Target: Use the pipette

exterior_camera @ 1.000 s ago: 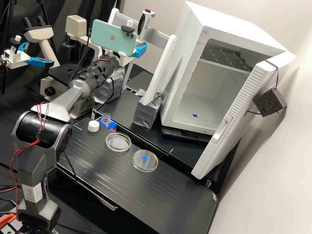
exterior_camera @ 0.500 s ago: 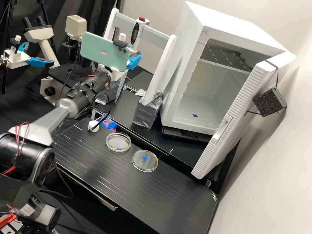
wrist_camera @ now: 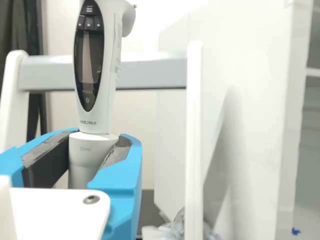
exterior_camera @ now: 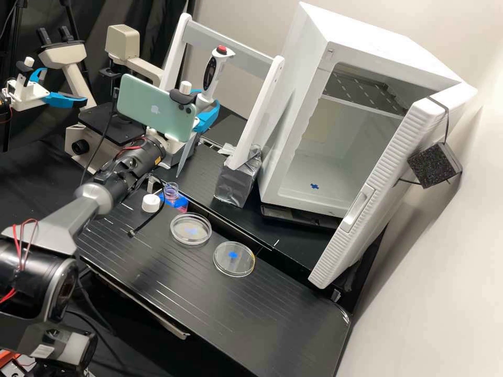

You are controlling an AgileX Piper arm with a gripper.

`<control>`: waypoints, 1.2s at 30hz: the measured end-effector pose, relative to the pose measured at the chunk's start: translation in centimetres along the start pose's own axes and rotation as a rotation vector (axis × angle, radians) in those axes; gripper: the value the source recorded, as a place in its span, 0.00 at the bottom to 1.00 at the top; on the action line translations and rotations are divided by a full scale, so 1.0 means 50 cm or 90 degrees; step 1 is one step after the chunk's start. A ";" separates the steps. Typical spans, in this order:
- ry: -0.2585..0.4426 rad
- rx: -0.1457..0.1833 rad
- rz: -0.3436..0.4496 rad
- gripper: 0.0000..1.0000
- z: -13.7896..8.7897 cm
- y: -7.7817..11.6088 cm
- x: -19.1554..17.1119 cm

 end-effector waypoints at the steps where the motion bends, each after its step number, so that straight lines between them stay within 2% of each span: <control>1: -0.002 -0.001 -0.002 0.00 0.002 -0.003 -0.001; 9: -0.009 0.003 0.007 0.00 0.009 -0.021 -0.013; 27: -0.040 -0.017 0.005 0.00 0.044 -0.056 0.001; 36: -0.061 0.002 0.019 0.00 0.065 -0.070 -0.017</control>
